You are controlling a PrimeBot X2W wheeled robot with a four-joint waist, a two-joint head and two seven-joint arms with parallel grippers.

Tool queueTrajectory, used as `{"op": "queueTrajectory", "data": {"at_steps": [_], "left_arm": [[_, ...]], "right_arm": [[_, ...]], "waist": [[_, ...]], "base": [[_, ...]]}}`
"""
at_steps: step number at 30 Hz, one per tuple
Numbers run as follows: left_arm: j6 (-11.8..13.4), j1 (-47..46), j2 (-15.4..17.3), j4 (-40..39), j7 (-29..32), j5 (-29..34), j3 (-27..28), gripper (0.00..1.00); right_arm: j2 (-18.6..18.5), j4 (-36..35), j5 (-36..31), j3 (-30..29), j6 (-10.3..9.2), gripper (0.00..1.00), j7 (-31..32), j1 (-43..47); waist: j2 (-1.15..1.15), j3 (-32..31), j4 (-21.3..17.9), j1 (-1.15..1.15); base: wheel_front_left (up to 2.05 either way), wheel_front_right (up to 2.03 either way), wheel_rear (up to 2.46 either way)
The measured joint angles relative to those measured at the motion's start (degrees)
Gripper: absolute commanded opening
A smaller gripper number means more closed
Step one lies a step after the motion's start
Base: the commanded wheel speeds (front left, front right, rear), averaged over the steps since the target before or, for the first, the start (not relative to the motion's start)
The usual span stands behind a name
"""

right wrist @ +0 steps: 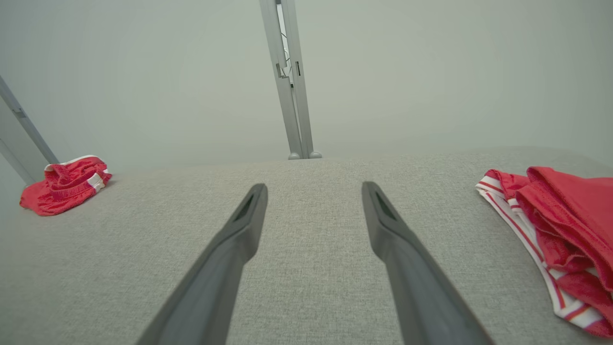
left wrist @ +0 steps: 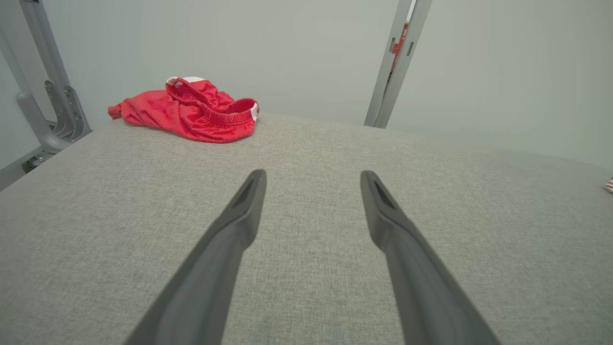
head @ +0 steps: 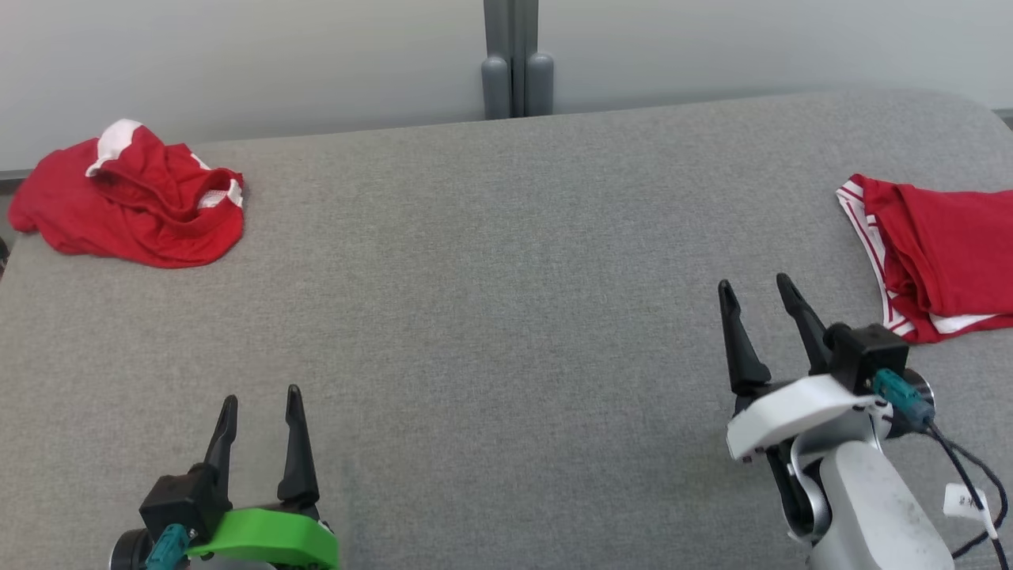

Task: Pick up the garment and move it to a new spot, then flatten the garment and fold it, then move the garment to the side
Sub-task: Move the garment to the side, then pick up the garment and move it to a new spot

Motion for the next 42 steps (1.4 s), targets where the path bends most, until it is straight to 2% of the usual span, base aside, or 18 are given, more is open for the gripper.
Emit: {"op": "queueTrajectory", "data": {"at_steps": [5, 10, 31, 36, 42], "left_arm": [[-0.1, 2.0, -0.1, -0.4, 0.0, 0.2, -0.1, 1.0], [0.3, 3.3, -0.1, -0.7, 0.0, -0.4, -0.8, 1.0], [0.8, 3.4, -0.1, -0.9, 0.0, -0.7, -2.0, 1.0], [0.7, 3.1, -0.1, -1.0, 0.0, -0.5, -1.8, 1.0], [0.9, 2.8, -0.2, -1.8, 0.0, 0.1, -0.4, 1.0]], "right_arm": [[0.6, -5.1, -1.1, -1.4, 0.0, 1.0, 0.0, 6.8], [0.6, -7.6, 1.2, 0.0, 0.0, 1.0, 0.0, 10.4], [0.6, -8.4, 2.3, 1.4, -0.01, 1.0, 0.0, 11.4], [0.6, -8.7, 2.0, 1.4, 0.0, 1.0, 0.0, 11.6], [0.6, -8.8, 2.1, 2.3, 0.0, 1.0, 0.0, 12.1]], "waist": [[0.0, -2.1, 2.0, 0.0], [0.0, -3.9, 2.9, 0.0], [0.0, -3.9, 2.7, 0.0], [0.0, -3.8, 4.6, 0.0], [0.0, -3.8, 9.4, 0.0]], "base": [[0.0, 0.0, 0.0], [0.0, 0.0, 0.0], [0.0, 0.0, 0.0], [0.0, 0.0, 0.0], [0.0, 0.0, 0.0]]}}
